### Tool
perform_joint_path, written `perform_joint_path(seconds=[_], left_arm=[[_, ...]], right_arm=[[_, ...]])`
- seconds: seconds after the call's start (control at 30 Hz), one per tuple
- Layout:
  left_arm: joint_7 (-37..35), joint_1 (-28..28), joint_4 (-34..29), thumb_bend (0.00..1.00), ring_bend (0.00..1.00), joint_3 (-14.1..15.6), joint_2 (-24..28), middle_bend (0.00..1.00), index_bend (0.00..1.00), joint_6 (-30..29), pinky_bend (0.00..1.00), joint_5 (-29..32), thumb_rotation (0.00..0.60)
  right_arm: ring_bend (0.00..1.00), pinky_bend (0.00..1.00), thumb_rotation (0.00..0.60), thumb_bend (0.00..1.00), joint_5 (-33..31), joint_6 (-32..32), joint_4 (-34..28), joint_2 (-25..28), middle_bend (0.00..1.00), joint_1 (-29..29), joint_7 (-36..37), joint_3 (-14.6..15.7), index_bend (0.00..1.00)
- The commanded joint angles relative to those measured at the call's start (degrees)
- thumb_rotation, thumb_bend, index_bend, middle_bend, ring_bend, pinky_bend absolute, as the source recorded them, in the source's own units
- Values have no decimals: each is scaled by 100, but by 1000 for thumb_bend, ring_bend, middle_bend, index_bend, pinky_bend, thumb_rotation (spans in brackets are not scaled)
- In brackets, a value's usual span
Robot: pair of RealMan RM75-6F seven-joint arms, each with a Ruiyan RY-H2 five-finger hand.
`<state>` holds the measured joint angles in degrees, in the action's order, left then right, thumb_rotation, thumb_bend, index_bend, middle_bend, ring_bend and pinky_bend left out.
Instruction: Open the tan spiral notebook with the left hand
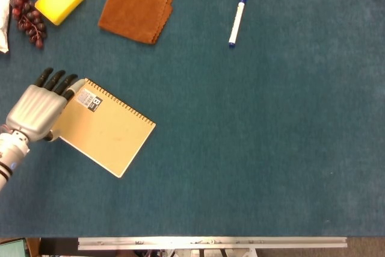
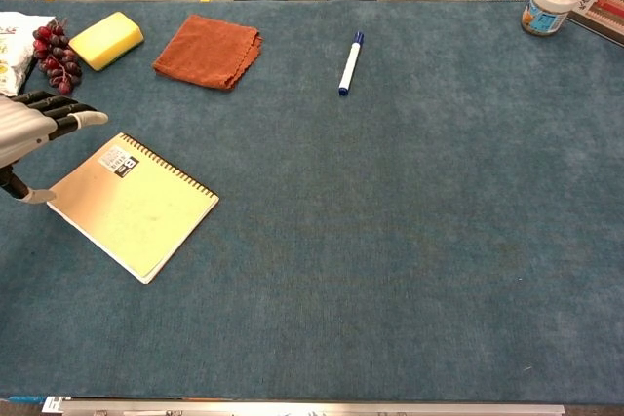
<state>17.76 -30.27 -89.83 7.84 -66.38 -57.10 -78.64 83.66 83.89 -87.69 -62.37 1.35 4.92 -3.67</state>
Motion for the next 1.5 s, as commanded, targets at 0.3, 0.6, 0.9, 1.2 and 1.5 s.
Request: perform_joint_path(seconds=[0.3,0.6,0.9,1.2,1.5], left_arm=[[-453,254,681,161,0,128,-273,0,0,-196,0,-583,600],[-883,334,1506,161,0,93,-673,0,0,-187,0,-817,600],[-1063,407,1873,161,0,92,-804,0,0,-69,0,-825,600],[-1397,399,2171,161,0,17,-1008,0,0,34,0,-860,600],[-1515,175,2261,161,0,-213,-1169,0,0,143,0,-896,600]], right_arm=[[309,380,600,422,45,126,-135,85,359,-67,-50,24,319],[309,380,600,421,70,238,-280,176,360,-135,-125,42,319],[309,380,600,422,94,296,-438,250,360,-161,-251,45,319],[309,380,600,421,125,297,-592,288,359,-142,-375,42,319],[309,380,600,422,103,327,-687,310,360,-187,-474,68,319]])
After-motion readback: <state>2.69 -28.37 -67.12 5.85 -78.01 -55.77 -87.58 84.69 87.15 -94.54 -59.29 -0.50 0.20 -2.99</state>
